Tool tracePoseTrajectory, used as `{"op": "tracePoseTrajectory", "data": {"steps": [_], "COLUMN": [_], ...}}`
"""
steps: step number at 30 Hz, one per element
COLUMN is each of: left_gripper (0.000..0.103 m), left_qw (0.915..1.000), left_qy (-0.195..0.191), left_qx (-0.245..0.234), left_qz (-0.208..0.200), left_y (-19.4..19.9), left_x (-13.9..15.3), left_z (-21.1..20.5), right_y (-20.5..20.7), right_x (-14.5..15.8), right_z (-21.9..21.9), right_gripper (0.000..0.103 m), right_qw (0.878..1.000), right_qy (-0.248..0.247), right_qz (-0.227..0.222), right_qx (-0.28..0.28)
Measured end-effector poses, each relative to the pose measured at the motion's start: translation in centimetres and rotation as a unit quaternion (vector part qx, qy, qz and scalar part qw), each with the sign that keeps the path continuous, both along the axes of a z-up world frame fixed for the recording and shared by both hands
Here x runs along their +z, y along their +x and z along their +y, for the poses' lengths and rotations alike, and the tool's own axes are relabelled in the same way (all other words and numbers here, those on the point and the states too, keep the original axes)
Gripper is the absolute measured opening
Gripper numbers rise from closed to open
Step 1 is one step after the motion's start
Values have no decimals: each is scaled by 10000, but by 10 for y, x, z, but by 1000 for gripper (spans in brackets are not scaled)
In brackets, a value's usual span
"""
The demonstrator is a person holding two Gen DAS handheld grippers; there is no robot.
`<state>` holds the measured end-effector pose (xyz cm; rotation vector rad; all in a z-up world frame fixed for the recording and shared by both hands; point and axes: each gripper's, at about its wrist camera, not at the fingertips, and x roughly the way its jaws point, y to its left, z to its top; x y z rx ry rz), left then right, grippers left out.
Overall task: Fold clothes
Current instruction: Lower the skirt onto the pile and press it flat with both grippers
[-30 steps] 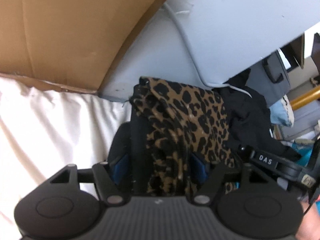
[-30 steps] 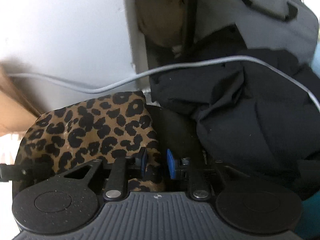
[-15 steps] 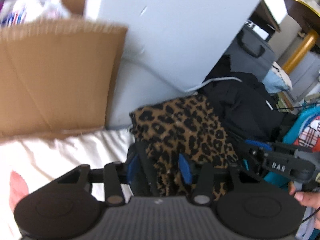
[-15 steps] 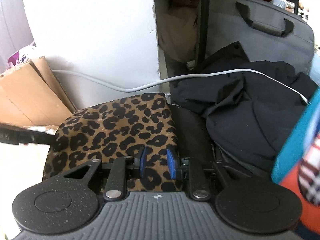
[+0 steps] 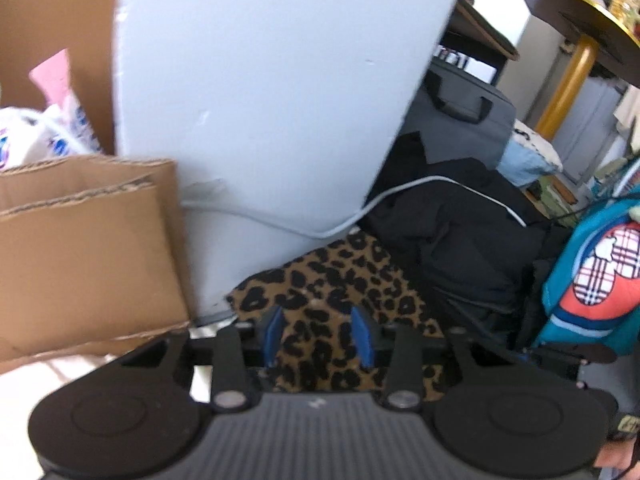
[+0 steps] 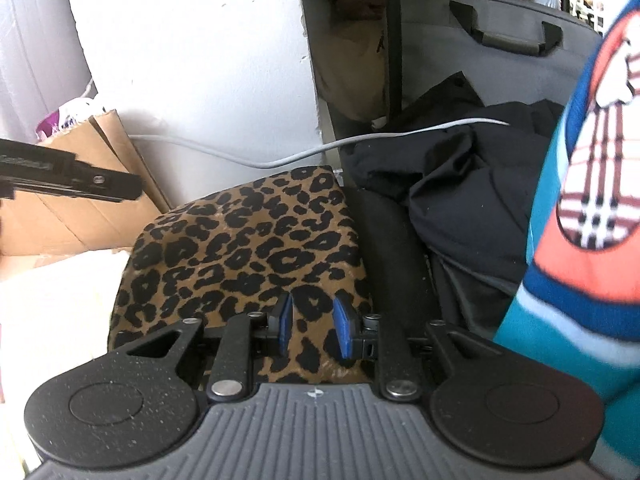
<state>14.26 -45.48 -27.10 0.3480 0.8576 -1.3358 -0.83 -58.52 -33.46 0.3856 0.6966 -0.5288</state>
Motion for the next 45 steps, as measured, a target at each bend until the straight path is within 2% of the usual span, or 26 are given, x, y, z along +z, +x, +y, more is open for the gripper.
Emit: {"op": "tracePoseTrajectory", "data": {"steps": [4,8,11,14,16,18,20,22,26,30,33,36,39,45], "left_gripper": [30,26,13,7,3,2,3,6,6,18,23,23,23,24], "left_qw": [9997,9993,9980,9982,9982,9981,9984,9989,9988,9981,9974,9972,9975,9976], "left_qy": [129,356,607,581,586,587,558,471,392,340,310,365,386,444], "left_qx": [-182,-63,10,173,143,116,101,-1,-280,-519,-634,-648,-590,-504], "left_qz": [-64,-71,-187,12,-48,-122,-27,85,61,-50,-151,-117,-99,-159], "left_y": [-11,-9,-4,5,5,5,5,4,-10,-29,-40,-46,-49,-56], "left_x": [-17,-45,-64,-69,-66,-62,-57,-53,-41,-37,-39,-44,-46,-55], "left_z": [-9,-11,-13,-13,-12,-7,-2,1,10,25,34,37,38,39], "right_y": [-6,-6,-9,-16,-24,-32,-42,-51,-63,-72,-69,-61,-55,-43], "right_x": [-8,-22,-32,-40,-45,-48,-51,-53,-48,-37,-33,-31,-31,-31], "right_z": [8,17,22,24,24,24,22,22,27,35,39,43,46,50], "right_gripper": [27,27,28,28,28,28,28,28,29,29,29,30,36,36], "right_qw": [10000,9998,9998,9997,9995,9991,9989,9987,9983,9990,9995,9995,9996,9993], "right_qy": [-26,47,51,73,64,63,102,146,196,205,145,73,81,98], "right_qz": [-64,-10,91,180,293,401,459,480,507,338,283,295,267,298], "right_qx": [59,180,196,170,131,79,13,-46,-220,-210,-76,32,103,184]}}
